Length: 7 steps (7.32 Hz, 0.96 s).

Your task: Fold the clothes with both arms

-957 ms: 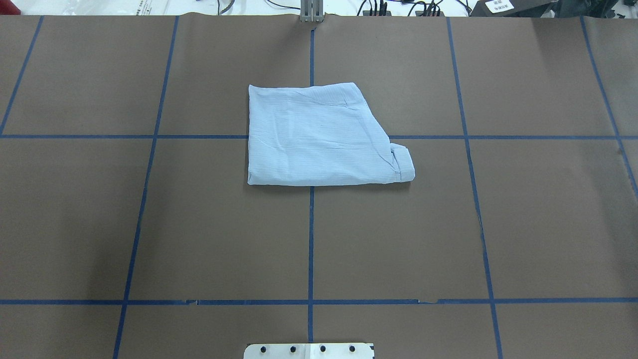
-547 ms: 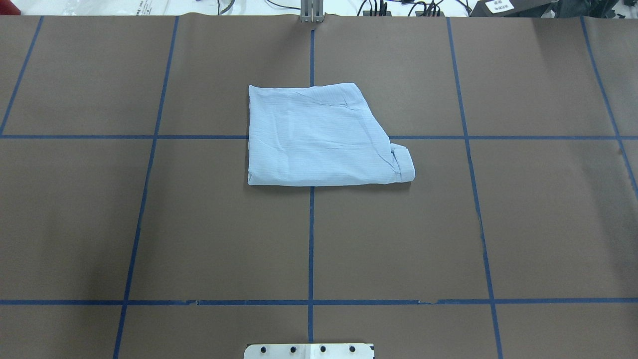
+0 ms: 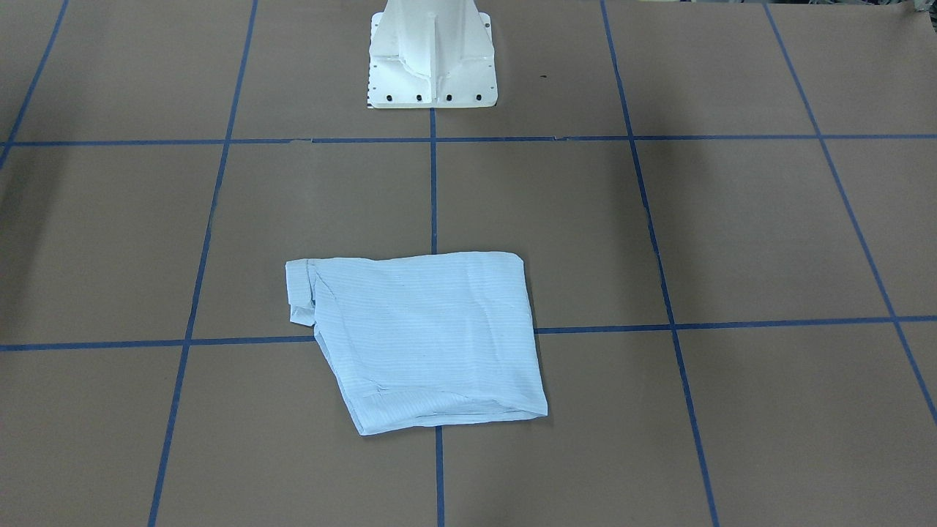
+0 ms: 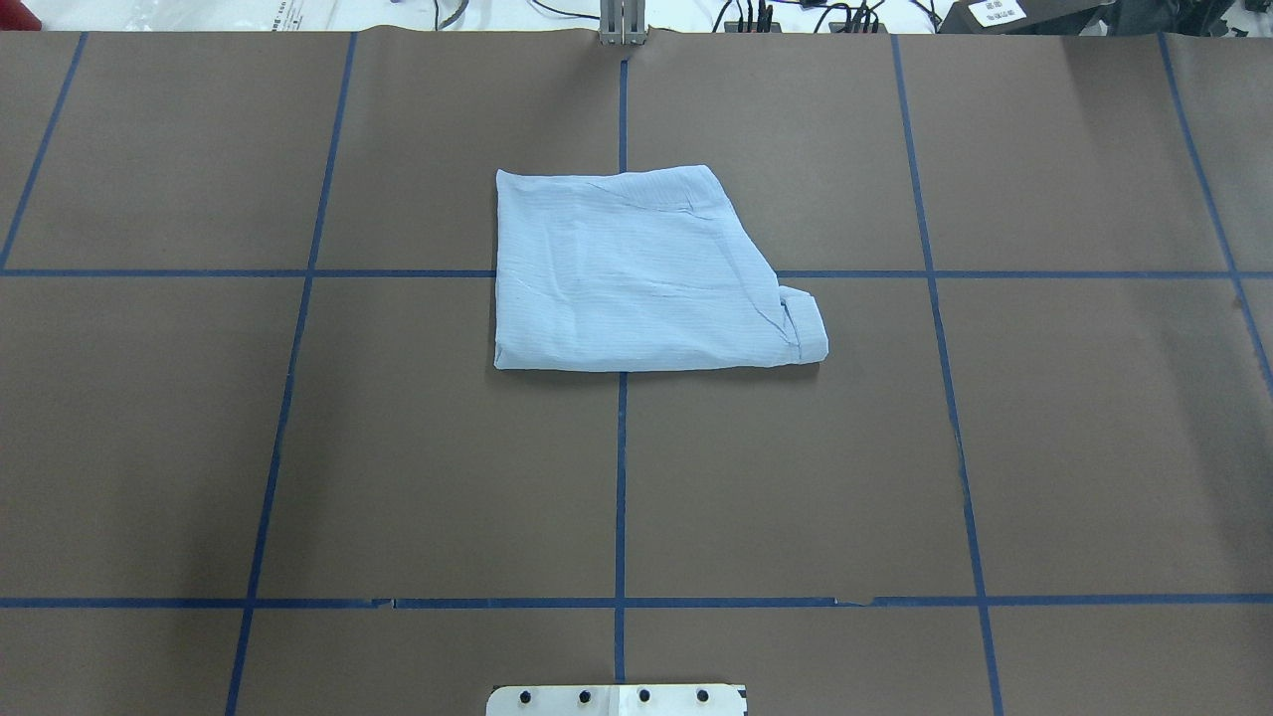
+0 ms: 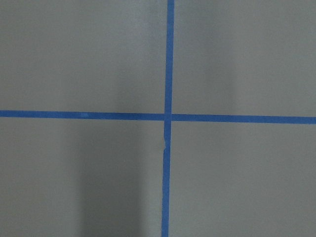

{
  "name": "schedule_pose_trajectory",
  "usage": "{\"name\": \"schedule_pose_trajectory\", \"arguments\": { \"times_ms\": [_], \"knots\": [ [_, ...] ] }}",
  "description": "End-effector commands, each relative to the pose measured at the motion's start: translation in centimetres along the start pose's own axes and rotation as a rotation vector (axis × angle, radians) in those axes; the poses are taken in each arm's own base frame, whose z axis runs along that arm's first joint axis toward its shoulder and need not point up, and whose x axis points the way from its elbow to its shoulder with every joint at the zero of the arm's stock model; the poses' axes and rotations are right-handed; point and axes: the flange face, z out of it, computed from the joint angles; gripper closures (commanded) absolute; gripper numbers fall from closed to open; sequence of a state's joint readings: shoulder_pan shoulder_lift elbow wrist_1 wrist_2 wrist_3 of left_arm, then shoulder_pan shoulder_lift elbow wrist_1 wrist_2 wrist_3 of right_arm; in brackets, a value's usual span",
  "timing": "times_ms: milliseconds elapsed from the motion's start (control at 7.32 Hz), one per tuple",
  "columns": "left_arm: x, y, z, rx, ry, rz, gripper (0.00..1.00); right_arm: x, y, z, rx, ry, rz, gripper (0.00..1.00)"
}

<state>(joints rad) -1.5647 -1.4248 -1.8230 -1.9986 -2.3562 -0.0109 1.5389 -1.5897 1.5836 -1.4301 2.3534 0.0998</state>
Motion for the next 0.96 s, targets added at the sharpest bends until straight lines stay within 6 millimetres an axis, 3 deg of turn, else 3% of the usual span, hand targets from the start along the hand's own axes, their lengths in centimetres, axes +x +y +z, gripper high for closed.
{"name": "schedule_pose_trajectory", "arguments": {
  "times_ms": [0,137,410,820],
  "knots": [
    [0.3,0.5,-2.4,0.04,-0.009,-0.004,0.0,-0.7,-0.1,-0.6,0.012,0.003,-0.013,0.0],
    [1.0,1.8,-3.1,0.037,-0.031,-0.006,0.0,-0.5,0.2,-0.6,0.011,0.004,-0.003,0.0],
    [0.8,2.3,-2.9,0.032,-0.035,-0.007,0.0,-0.5,0.0,-0.7,0.015,0.005,0.003,0.0],
    [1.1,2.1,-3.1,0.038,-0.032,-0.001,0.0,-0.3,0.3,-0.6,0.012,0.016,0.005,0.0]
  ]
}}
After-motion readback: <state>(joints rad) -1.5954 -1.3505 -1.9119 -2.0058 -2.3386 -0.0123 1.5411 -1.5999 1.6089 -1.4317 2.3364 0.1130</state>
